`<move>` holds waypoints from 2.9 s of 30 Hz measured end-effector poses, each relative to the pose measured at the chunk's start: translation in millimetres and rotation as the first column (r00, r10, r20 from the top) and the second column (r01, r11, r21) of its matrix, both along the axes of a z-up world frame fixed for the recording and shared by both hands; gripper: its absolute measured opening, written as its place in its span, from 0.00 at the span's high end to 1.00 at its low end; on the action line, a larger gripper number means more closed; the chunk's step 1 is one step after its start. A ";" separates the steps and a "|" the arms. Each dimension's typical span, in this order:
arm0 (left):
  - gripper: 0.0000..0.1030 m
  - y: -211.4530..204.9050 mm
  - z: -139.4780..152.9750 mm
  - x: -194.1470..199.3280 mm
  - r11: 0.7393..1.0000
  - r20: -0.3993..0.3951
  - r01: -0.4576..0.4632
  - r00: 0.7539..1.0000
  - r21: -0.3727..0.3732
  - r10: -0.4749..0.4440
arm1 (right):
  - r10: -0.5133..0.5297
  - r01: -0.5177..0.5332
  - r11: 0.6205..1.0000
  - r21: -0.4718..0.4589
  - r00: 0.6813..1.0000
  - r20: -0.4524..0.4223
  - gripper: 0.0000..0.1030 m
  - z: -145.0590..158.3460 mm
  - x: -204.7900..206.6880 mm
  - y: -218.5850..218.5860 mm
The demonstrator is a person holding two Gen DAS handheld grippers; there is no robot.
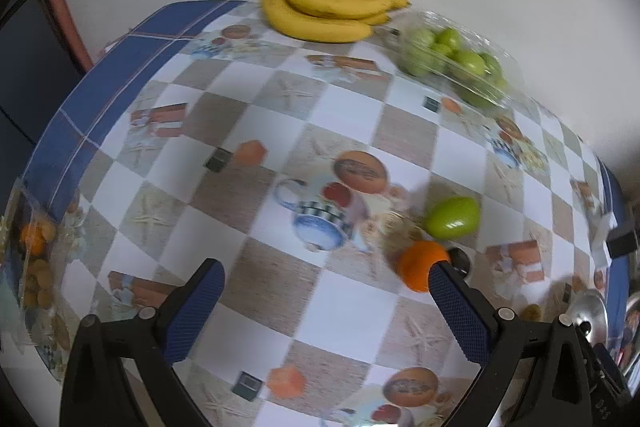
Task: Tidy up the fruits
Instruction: 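Move both open tools back toward the remaining fruits, then grasp an orange with the left tool while the right grasps a brown kiwi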
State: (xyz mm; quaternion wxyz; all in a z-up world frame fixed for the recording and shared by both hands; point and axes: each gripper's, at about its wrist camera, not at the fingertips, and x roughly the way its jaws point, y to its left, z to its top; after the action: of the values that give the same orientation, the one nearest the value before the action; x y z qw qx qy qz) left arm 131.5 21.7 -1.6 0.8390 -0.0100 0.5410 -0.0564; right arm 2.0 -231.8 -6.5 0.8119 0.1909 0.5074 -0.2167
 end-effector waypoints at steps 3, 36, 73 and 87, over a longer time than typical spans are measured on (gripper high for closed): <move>0.00 15.7 -0.4 5.6 1.000 -0.002 -0.026 1.000 -0.007 0.026 | 0.027 -0.027 1.000 -0.002 1.000 0.006 0.00 0.7 7.3 11.9; 0.12 -22.3 -17.4 13.6 0.982 -0.019 0.146 0.989 -0.122 -0.150 | 0.149 -0.149 0.989 0.007 0.989 0.013 0.32 -16.7 52.2 38.4; 0.51 -53.6 -43.6 15.5 0.968 -0.065 0.193 0.977 -0.162 -0.205 | 0.122 -0.122 0.993 0.009 0.990 -0.075 0.75 -45.6 55.1 22.1; 0.50 -52.4 -46.9 17.4 0.965 -0.077 0.188 0.976 -0.185 -0.205 | 0.131 -0.129 0.991 0.029 0.985 -0.113 0.85 -52.8 51.0 23.7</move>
State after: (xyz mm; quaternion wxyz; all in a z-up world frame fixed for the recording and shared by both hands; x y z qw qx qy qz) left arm 148.9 -30.7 -48.6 0.7983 -0.0335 0.5716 -0.1866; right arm 53.0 -208.0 -59.3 0.7918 0.1532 0.5667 -0.1683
